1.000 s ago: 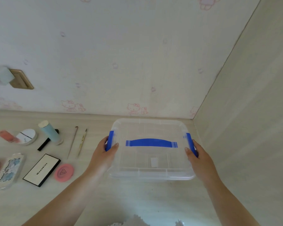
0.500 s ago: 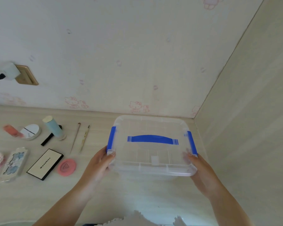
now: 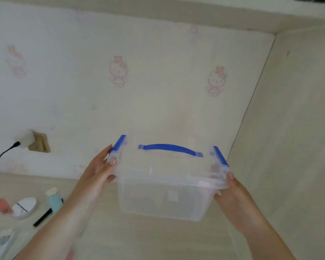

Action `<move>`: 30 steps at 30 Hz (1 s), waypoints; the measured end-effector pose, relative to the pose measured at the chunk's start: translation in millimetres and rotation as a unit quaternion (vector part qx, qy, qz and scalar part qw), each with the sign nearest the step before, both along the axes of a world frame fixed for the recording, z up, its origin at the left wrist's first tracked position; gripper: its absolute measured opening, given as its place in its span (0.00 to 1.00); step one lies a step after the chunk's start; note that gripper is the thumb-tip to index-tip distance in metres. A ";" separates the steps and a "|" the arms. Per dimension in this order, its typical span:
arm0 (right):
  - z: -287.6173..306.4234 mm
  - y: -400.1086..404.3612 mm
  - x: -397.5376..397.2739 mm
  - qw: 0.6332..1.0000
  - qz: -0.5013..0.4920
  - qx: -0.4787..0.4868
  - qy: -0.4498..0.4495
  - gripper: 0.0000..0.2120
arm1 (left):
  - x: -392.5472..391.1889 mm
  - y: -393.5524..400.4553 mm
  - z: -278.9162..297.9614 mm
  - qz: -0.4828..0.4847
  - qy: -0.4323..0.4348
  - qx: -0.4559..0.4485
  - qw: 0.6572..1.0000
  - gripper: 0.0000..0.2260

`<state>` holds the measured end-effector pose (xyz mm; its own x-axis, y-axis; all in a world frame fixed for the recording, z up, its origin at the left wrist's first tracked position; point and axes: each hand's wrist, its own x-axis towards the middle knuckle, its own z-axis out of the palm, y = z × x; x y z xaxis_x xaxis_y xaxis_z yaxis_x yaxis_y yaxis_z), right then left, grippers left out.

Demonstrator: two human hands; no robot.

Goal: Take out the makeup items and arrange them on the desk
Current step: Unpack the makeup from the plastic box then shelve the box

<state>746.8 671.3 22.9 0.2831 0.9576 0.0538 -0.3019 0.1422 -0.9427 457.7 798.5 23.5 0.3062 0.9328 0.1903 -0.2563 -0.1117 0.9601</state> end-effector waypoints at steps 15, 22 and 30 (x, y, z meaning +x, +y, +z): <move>150.4 -6.7 -24.4 0.943 -0.021 0.225 -0.245 0.44 | -21.2 -23.1 166.6 0.033 -0.052 0.191 0.980 0.50; 196.2 -15.6 -38.3 0.918 -0.071 0.286 -0.265 0.38 | -31.3 -48.9 228.1 0.036 -0.034 0.305 0.951 0.28; 259.7 -23.7 -47.5 0.898 -0.115 0.330 -0.267 0.43 | -39.7 -59.6 276.6 0.083 -0.032 0.372 0.924 0.26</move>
<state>699.3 647.6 282.6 0.2346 0.5867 0.7751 0.2766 0.7241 -0.6318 418.1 738.9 300.1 0.1367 0.5701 0.8101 -0.2311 -0.7769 0.5857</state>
